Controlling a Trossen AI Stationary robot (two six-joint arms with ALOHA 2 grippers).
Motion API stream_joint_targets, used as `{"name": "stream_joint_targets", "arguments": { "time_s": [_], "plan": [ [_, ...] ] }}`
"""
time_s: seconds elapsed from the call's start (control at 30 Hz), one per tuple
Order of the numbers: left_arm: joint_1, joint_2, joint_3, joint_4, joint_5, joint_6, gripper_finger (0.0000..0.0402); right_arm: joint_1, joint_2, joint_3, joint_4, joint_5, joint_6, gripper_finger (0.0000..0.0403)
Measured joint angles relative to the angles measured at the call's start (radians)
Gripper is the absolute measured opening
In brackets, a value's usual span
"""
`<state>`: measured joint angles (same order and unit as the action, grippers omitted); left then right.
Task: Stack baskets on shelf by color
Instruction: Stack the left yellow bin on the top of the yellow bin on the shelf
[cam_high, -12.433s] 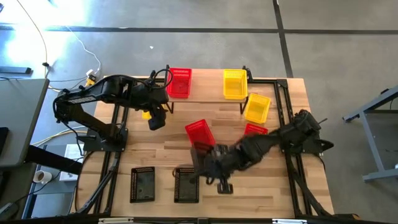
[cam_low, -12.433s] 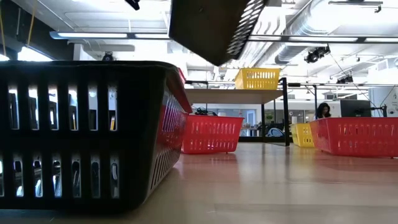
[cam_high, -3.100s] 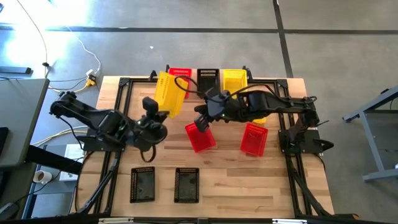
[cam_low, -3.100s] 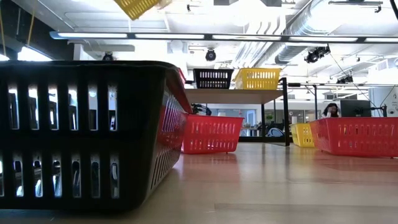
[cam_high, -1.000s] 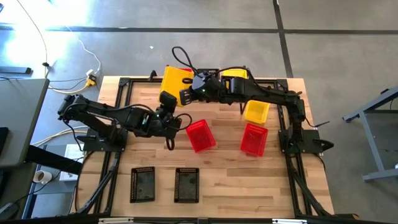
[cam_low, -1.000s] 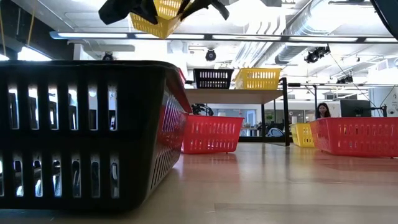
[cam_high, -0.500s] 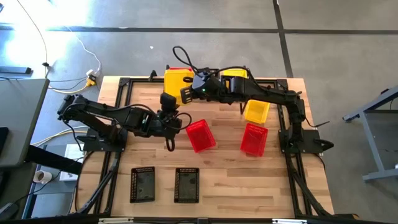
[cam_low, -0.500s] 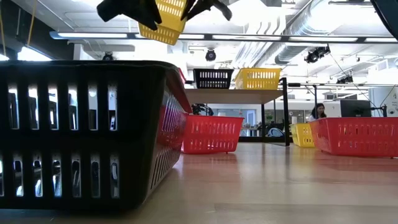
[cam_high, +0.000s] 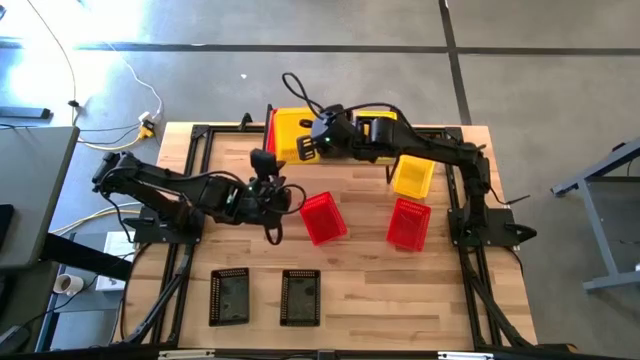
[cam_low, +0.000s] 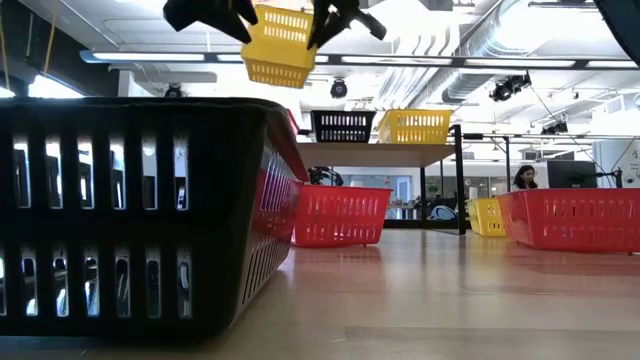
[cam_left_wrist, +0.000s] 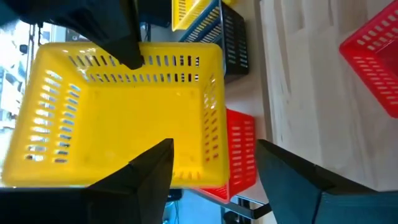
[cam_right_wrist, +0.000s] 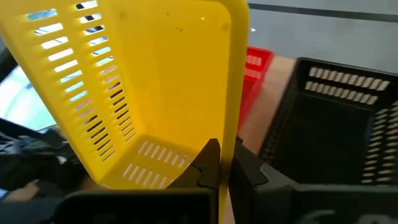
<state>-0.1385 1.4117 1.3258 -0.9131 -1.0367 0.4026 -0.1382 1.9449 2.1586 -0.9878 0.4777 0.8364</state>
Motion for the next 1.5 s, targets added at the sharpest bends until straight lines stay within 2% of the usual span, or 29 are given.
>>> {"name": "stream_joint_targets", "arguments": {
  "time_s": [0.13,0.47,0.7,1.03,1.33,1.5],
  "plan": [
    [-0.026,0.0,0.0,0.0,-0.001,-0.009,0.0212,-0.022,-0.008,0.0,-0.064,-0.001,-0.007,0.0],
    [-0.053,0.0,0.0,0.0,-0.102,-0.008,0.0205,-0.085,-0.083,0.0,-0.159,-0.07,-0.132,0.0],
    [-0.037,0.0,0.0,0.0,-0.126,-0.02,0.0205,-0.189,-0.172,0.0,-0.283,-0.115,-0.183,0.0],
    [0.044,0.0,0.0,-0.001,-0.086,-0.141,0.0204,-0.413,-0.27,0.0,-0.442,-0.331,-0.19,0.0],
    [0.093,0.0,0.0,-0.002,-0.044,-0.19,0.0204,-0.597,-0.255,0.0,-0.576,-0.566,-0.188,0.0],
    [0.093,0.0,0.0,-0.002,-0.044,-0.19,0.0204,-0.669,-0.255,0.0,-0.584,-0.697,-0.183,0.0]
  ]
}}
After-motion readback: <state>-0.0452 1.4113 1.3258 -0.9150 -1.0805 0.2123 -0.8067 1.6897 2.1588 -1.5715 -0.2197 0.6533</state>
